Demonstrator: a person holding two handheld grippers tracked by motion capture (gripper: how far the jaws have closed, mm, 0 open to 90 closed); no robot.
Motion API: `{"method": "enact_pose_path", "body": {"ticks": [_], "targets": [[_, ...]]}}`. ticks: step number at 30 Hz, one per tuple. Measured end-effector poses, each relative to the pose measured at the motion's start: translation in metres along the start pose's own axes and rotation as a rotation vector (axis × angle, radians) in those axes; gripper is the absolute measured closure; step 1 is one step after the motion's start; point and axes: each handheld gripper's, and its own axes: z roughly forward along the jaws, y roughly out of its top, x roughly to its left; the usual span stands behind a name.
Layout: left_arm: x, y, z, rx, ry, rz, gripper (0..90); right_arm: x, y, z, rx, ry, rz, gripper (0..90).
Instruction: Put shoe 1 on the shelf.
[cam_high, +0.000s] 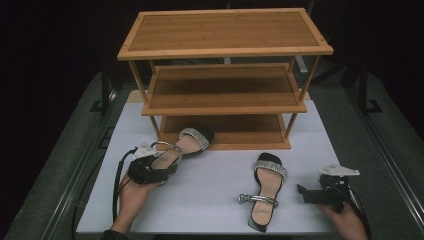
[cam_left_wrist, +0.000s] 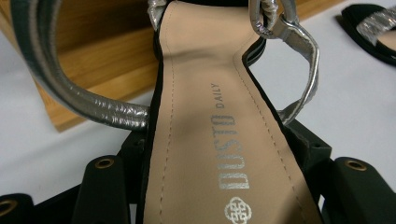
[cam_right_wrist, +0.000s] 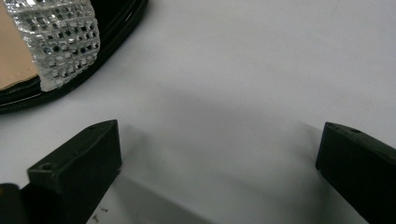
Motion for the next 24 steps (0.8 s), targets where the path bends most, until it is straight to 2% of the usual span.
{"method": "enact_pose_path", "body": {"ticks": [7,10,11,13,17,21,24], "targets": [[0.002,0.013,0.019,-0.021,0.023,-0.021,38.8,0.000,0.000,0.000,-0.001,0.000,-0.003,0.0],[0.003,0.019,0.027,-0.011,0.035,-0.014,38.8,0.000,0.000,0.000,-0.001,0.000,-0.003,0.0],[0.004,0.021,0.033,-0.014,0.038,-0.027,38.8,0.000,0.000,0.000,-0.001,0.000,-0.002,0.0],[0.006,0.025,0.038,-0.012,0.042,-0.023,38.8,0.000,0.000,0.000,-0.001,0.000,-0.002,0.0],[0.011,0.036,0.056,-0.017,0.049,-0.046,38.8,0.000,0.000,0.000,-0.001,0.000,-0.002,0.0],[0.015,0.044,0.071,-0.015,0.065,-0.031,38.8,0.000,0.000,0.000,-0.003,0.000,-0.001,0.0],[0.017,0.049,0.081,-0.024,0.072,-0.041,38.8,0.000,0.000,0.000,-0.002,0.000,-0.001,0.0]]}}
